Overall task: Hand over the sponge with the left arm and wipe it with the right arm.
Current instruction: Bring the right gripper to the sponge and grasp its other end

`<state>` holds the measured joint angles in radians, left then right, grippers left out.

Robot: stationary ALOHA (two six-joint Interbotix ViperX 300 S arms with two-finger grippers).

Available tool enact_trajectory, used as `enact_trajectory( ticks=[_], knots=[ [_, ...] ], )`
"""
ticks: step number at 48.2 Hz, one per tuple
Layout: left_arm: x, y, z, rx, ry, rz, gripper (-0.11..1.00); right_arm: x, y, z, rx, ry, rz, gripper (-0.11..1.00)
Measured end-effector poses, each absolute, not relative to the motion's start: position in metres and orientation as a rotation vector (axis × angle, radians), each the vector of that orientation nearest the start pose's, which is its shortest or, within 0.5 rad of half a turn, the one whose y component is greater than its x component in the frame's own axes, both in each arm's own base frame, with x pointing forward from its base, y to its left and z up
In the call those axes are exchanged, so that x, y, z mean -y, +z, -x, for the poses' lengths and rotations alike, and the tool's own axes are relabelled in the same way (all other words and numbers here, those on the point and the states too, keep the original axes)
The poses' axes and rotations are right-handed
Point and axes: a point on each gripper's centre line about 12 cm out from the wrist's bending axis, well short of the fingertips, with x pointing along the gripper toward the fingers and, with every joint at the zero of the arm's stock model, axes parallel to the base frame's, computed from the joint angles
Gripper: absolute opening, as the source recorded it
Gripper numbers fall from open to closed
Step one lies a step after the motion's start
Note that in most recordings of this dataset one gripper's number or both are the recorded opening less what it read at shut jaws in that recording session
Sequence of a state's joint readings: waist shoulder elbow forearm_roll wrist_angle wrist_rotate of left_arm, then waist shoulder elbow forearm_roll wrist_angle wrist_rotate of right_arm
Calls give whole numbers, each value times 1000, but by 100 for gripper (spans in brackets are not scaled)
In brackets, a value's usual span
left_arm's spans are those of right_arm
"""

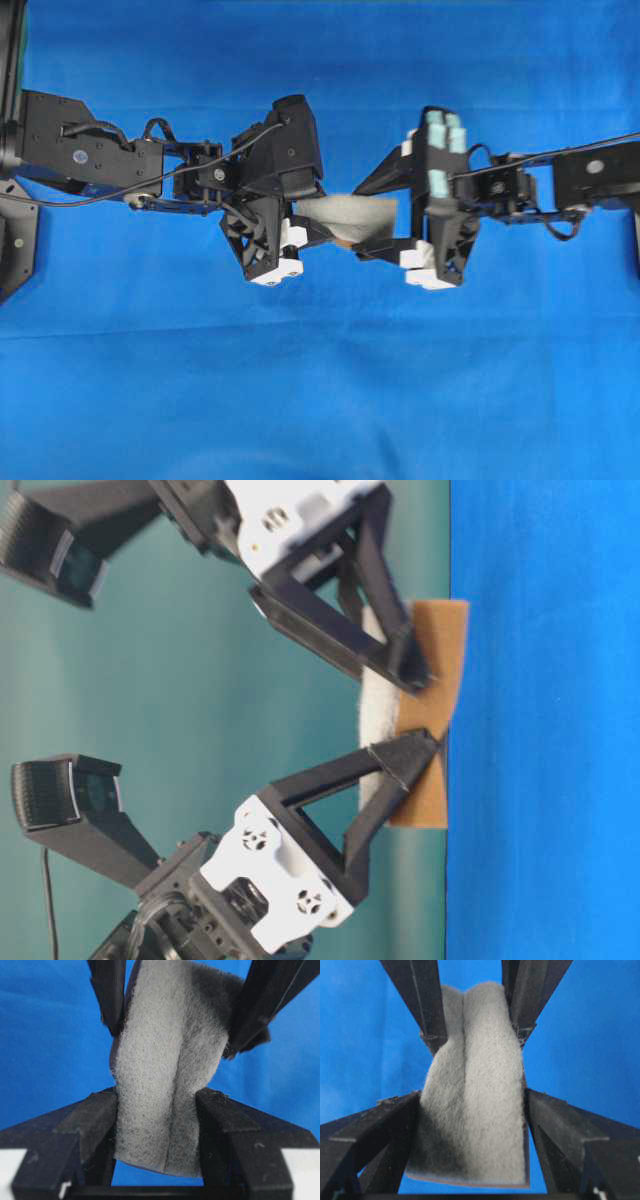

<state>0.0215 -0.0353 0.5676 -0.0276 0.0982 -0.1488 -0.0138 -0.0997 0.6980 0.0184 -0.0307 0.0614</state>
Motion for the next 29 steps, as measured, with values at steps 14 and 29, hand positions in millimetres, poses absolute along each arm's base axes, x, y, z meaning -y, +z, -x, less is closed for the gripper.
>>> enact_trajectory(
  ticks=[14, 29],
  knots=[
    [-8, 206, -402, -630, 74, 178, 32, 7, 193, -384, -593, -39, -78, 72],
    [-8, 207, -401, -626, 69, 167, 27, 6, 200, -381, -576, -35, -66, 22]
  ],
)
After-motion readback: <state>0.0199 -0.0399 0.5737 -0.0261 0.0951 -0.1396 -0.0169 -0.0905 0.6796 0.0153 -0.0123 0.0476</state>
